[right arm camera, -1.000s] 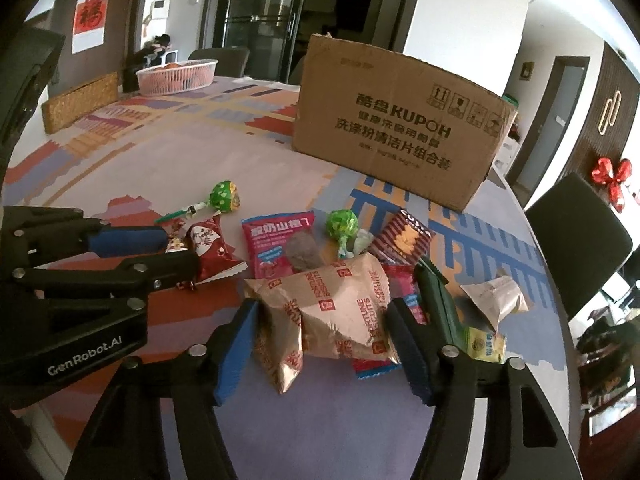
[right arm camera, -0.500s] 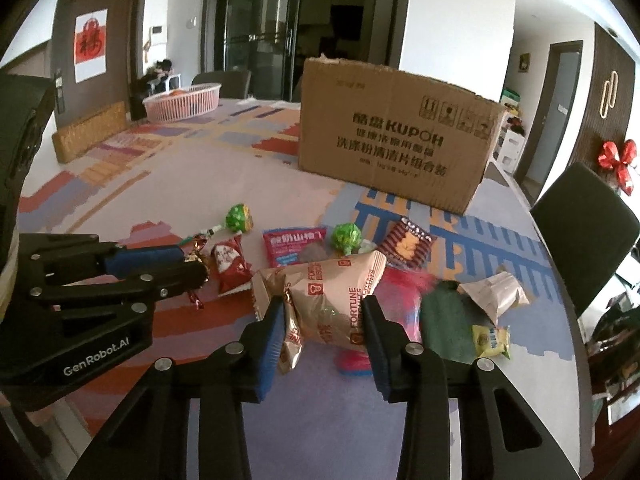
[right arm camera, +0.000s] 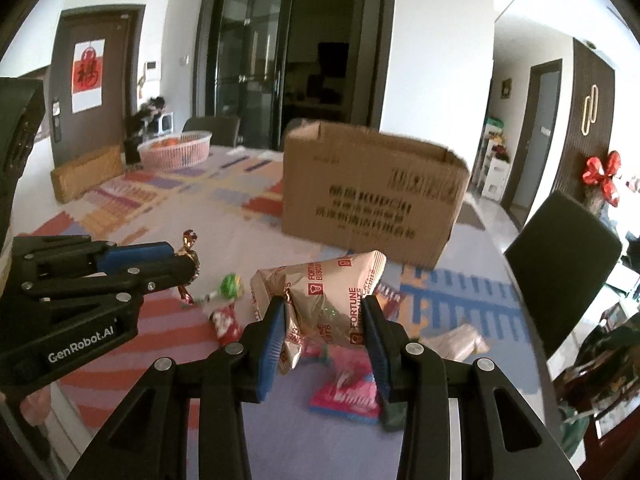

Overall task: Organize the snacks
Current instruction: 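Lift the chocolate with the left gripper while the right carries the bread bag over the box, then open the left gripper over the box while the right opens, dropping the bread bag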

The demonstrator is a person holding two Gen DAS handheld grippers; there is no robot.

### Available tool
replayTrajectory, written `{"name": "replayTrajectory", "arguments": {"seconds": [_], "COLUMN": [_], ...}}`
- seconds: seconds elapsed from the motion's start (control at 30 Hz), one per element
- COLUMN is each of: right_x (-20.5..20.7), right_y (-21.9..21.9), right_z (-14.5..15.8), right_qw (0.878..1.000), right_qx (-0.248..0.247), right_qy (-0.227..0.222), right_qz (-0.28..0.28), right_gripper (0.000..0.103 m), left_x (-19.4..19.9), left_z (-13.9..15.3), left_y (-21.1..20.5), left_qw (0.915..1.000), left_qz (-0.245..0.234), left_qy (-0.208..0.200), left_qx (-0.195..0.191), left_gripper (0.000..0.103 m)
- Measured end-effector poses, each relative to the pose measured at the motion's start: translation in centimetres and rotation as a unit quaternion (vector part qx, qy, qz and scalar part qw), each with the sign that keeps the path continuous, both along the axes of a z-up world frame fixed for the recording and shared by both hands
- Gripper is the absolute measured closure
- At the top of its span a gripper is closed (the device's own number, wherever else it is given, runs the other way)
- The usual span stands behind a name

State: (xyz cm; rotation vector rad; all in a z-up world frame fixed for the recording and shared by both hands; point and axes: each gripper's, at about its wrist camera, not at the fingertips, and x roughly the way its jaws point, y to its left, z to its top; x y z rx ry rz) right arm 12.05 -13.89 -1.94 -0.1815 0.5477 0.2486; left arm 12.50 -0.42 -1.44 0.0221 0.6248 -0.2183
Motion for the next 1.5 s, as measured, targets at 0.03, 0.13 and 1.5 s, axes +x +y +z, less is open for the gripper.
{"name": "replayTrajectory", "arguments": {"seconds": [0.03,0.13,1.5], "right_x": [0.1,0.5,21.6], "right_y": [-0.1,-0.4,-3.6], "right_z": [0.5,1.8,10.6], "right_qw": [1.000,1.000,0.999], "right_qx": [0.000,0.004,-0.003], "right_qy": [-0.006,-0.023,-0.002], "right_qz": [-0.001,-0.004,-0.037], "right_gripper": [0.063,0.063,0.063], "left_x": [0.2,1.1,23.8], "left_z": [0.4,1.9,7.7], "left_y": [-0.1,-0.5,-3.1], "left_qw": [1.0000,0.9997,0.9976], "left_qz": [-0.002,-0.009,-0.047], "left_qy": [-0.006,-0.024,0.046], "left_qx": [0.002,0.005,0.020], "left_gripper": [0.082,0.082,0.082]}}
